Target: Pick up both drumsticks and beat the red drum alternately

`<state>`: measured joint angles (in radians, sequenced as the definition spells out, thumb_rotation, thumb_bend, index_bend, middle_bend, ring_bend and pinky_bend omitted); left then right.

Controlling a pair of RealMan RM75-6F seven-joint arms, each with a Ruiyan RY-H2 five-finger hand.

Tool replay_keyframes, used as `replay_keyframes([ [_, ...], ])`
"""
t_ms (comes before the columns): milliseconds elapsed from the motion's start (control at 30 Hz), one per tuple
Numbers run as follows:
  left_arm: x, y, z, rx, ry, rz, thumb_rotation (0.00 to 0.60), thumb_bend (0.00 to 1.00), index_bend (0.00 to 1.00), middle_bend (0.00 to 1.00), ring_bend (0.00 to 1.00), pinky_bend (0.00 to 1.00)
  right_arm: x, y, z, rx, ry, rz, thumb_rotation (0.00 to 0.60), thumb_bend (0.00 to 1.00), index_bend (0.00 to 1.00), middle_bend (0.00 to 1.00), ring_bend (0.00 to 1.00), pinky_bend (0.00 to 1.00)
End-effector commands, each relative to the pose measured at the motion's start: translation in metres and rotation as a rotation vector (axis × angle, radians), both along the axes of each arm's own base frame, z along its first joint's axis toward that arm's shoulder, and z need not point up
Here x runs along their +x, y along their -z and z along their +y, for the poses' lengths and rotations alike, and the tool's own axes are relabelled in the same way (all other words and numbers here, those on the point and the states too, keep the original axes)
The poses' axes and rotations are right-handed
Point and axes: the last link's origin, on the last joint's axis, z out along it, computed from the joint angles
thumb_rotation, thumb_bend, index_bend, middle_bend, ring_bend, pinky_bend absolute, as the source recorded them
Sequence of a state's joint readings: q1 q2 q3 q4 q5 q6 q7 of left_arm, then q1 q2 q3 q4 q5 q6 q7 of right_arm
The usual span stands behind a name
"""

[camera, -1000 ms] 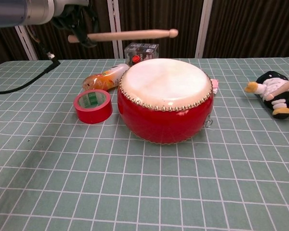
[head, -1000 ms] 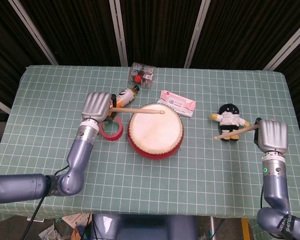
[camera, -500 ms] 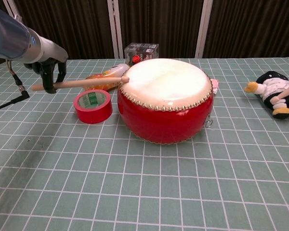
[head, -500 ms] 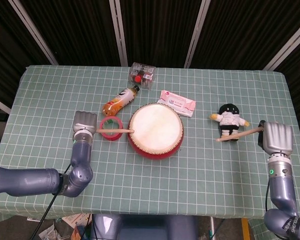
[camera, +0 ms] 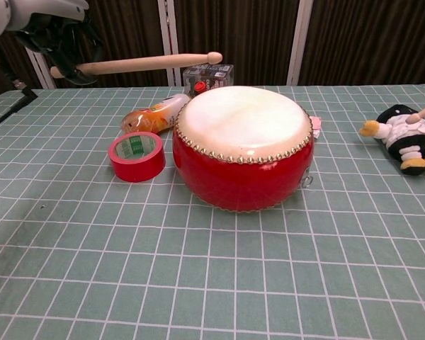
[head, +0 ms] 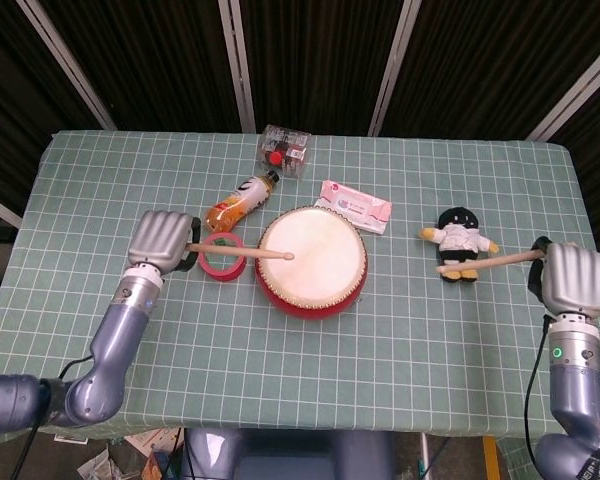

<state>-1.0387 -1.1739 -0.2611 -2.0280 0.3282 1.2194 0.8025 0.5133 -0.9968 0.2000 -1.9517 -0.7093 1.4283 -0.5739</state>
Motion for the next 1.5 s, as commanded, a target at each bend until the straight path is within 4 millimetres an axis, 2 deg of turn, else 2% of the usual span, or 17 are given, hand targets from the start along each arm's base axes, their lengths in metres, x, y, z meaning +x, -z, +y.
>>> replay_keyframes([
  [33, -0.014, -0.003, -0.022, -0.032, 0.009, -0.017, 0.600, 0.58, 0.78, 1.00, 1.00, 1.00, -0.009, -0.007, 0.008, -0.013, 0.032, -0.019, 0.600, 0.67, 1.00, 1.00, 1.00, 1.00],
  [267, -0.031, 0.002, -0.050, -0.070, 0.012, -0.028, 0.600, 0.58, 0.78, 1.00, 1.00, 1.00, -0.032, -0.008, 0.036, 0.029, 0.096, -0.074, 0.600, 0.67, 1.00, 1.00, 1.00, 1.00],
  [500, -0.051, 0.007, -0.072, -0.080, -0.009, -0.030, 0.600, 0.58, 0.78, 1.00, 1.00, 1.00, -0.037, 0.015, 0.067, 0.143, 0.117, -0.118, 0.600, 0.67, 1.00, 1.00, 1.00, 1.00],
  [700, -0.067, 0.013, -0.084, -0.086, -0.043, -0.058, 0.600, 0.58, 0.78, 1.00, 1.00, 1.00, -0.038, 0.033, 0.082, 0.199, 0.123, -0.129, 0.600, 0.67, 1.00, 1.00, 1.00, 1.00],
  [967, -0.081, 0.028, -0.087, -0.102, -0.060, -0.062, 0.600, 0.58, 0.77, 1.00, 1.00, 1.00, -0.035, 0.051, 0.088, 0.225, 0.143, -0.200, 0.600, 0.67, 1.00, 1.00, 1.00, 1.00],
  [1500, -0.093, 0.063, -0.079, -0.122, -0.056, -0.014, 0.600, 0.55, 0.75, 1.00, 1.00, 1.00, -0.033, 0.090, 0.081, 0.247, 0.179, -0.222, 0.600, 0.67, 1.00, 1.00, 1.00, 1.00],
])
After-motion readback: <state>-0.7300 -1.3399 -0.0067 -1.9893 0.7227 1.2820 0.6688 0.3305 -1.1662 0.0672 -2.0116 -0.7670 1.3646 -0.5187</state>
